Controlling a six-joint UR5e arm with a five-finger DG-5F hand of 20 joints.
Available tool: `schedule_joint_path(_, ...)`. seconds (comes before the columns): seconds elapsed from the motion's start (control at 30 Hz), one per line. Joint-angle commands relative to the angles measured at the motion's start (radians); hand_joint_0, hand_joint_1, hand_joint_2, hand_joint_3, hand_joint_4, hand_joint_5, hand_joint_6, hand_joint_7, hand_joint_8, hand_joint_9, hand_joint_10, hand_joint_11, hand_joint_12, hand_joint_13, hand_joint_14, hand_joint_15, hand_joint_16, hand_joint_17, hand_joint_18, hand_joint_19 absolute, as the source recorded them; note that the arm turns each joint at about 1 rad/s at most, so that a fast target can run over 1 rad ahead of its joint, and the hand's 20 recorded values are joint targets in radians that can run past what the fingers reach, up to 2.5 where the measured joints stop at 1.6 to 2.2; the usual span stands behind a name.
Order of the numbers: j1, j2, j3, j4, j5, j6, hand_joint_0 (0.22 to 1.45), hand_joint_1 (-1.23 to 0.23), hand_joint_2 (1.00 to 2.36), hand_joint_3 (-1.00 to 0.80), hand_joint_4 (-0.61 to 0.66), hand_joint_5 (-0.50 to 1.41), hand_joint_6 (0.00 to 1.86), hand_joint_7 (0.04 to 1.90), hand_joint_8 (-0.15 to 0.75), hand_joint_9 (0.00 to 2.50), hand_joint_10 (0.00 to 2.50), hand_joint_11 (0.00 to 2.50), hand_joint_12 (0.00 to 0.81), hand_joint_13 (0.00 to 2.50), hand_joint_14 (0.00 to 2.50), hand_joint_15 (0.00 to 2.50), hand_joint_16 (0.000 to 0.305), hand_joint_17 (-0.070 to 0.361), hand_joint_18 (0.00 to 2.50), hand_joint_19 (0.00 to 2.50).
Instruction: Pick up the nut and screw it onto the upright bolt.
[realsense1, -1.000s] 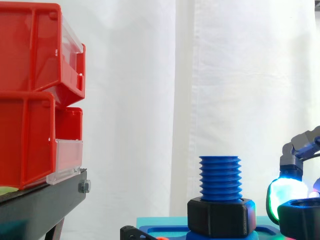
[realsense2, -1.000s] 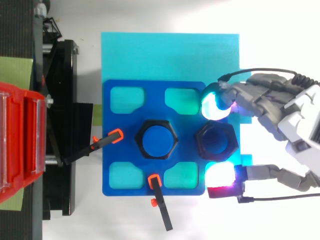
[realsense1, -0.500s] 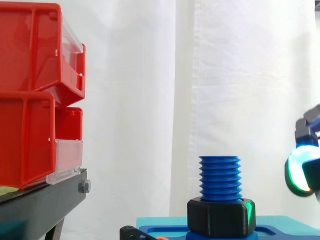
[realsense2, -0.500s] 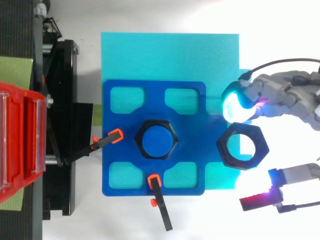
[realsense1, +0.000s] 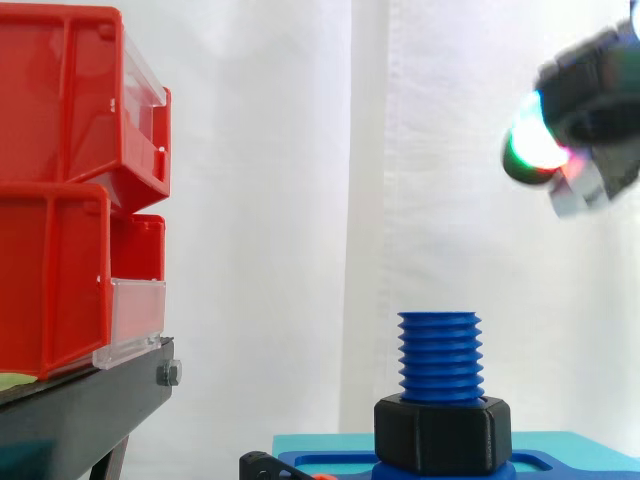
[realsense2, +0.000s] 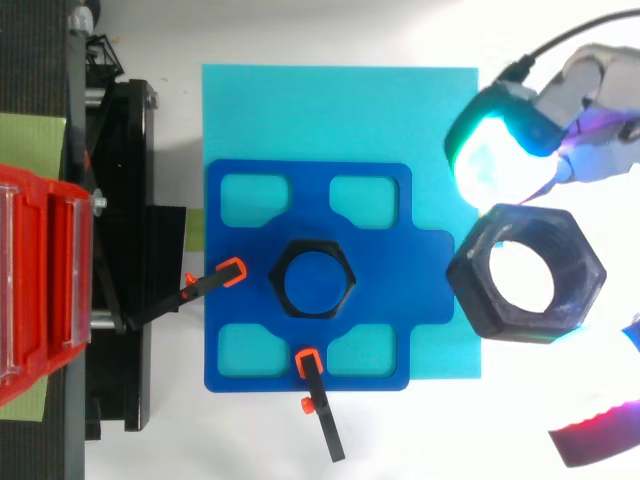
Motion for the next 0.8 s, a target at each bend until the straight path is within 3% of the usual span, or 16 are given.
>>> schedule_joint_path(0.0, -0.017, 0.000, 0.008, 0.122, -0.043, -0.108, 0.65, -0.67, 1.00, -0.50, 0.27, -0.12, 0.52, 1.30, 0.311, 0.89, 0.01, 0.27, 0.333, 0.83, 0.01, 0.19, 0.038, 0.086, 0.63, 0.28)
schedule_joint_path(0.1, -0.020, -0.008, 0.009, 0.200, -0.076, -0.209, 0.65, -0.67, 1.00, -0.50, 0.26, -0.12, 0.52, 1.30, 0.314, 0.89, 0.01, 0.28, 0.334, 0.83, 0.01, 0.19, 0.038, 0.086, 0.63, 0.28)
schedule_joint_path(0.13, -0.021, -0.019, 0.008, 0.237, -0.103, -0.264, 0.65, -0.67, 1.00, -0.50, 0.26, -0.12, 0.52, 1.30, 0.312, 0.89, 0.01, 0.28, 0.334, 0.83, 0.01, 0.19, 0.038, 0.086, 0.63, 0.28)
schedule_joint_path(0.17, -0.021, -0.019, 0.008, 0.237, -0.103, -0.264, 0.65, -0.67, 1.00, -0.50, 0.26, -0.12, 0.52, 1.30, 0.312, 0.89, 0.01, 0.28, 0.334, 0.83, 0.01, 0.20, 0.038, 0.086, 0.63, 0.28)
schedule_joint_path(0.23, -0.021, -0.039, 0.008, 0.277, -0.137, -0.323, 0.65, -0.67, 1.00, -0.50, 0.26, -0.12, 0.52, 1.30, 0.314, 0.89, 0.01, 0.28, 0.334, 0.83, 0.01, 0.20, 0.038, 0.086, 0.63, 0.28)
schedule_joint_path(0.3, -0.023, -0.060, 0.008, 0.300, -0.154, -0.350, 0.65, -0.67, 1.00, -0.50, 0.27, -0.12, 0.51, 1.30, 0.313, 0.89, 0.01, 0.28, 0.334, 0.83, 0.01, 0.20, 0.038, 0.086, 0.63, 0.28)
schedule_joint_path(0.5, -0.027, -0.108, 0.008, 0.338, -0.169, -0.360, 0.65, -0.67, 1.00, -0.50, 0.27, -0.12, 0.51, 1.30, 0.313, 0.90, 0.01, 0.28, 0.334, 0.83, 0.01, 0.20, 0.038, 0.086, 0.63, 0.28)
schedule_joint_path(0.63, -0.029, -0.114, 0.008, 0.358, -0.188, -0.383, 0.65, -0.67, 1.00, -0.50, 0.27, -0.12, 0.51, 1.31, 0.314, 0.90, 0.01, 0.28, 0.333, 0.83, 0.01, 0.20, 0.038, 0.086, 0.63, 0.29)
schedule_joint_path(0.77, -0.032, -0.117, 0.008, 0.341, -0.180, -0.430, 0.65, -0.67, 1.00, -0.50, 0.26, -0.12, 0.51, 1.32, 0.316, 0.91, 0.01, 0.29, 0.336, 0.83, 0.01, 0.20, 0.038, 0.086, 0.63, 0.29)
